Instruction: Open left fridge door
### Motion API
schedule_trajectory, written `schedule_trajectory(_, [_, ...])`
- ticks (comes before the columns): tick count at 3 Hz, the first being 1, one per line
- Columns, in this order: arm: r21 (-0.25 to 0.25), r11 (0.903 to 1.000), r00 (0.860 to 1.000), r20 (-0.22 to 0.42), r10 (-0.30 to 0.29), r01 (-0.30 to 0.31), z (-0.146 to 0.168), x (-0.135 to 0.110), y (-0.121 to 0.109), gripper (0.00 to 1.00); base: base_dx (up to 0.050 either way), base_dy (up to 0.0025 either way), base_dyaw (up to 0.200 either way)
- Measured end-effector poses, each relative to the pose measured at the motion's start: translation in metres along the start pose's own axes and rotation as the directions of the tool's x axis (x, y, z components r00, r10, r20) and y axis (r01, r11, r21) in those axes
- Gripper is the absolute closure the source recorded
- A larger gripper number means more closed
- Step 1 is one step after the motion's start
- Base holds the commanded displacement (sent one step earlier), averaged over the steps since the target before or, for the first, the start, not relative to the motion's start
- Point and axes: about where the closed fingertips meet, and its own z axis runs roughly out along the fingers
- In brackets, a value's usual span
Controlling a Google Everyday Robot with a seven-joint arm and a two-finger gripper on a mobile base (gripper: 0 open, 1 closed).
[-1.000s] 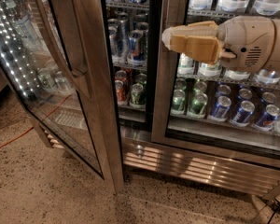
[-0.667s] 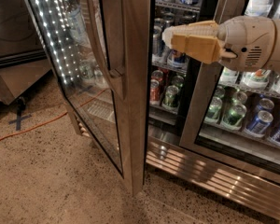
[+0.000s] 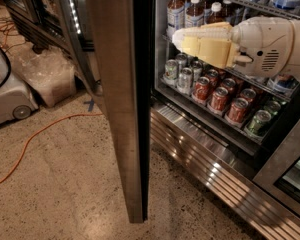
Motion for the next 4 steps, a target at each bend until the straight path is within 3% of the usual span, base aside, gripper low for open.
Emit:
schedule_trajectory(2, [0.0,1.0,1.0,0.0,0.0,0.0,0.0,0.0,0.0,1.0,0.0,0.00011,0.185])
schedule_trajectory(4, [0.0,1.0,1.0,0.0,0.0,0.0,0.0,0.0,0.0,1.0,0.0,0.00022,-0.197])
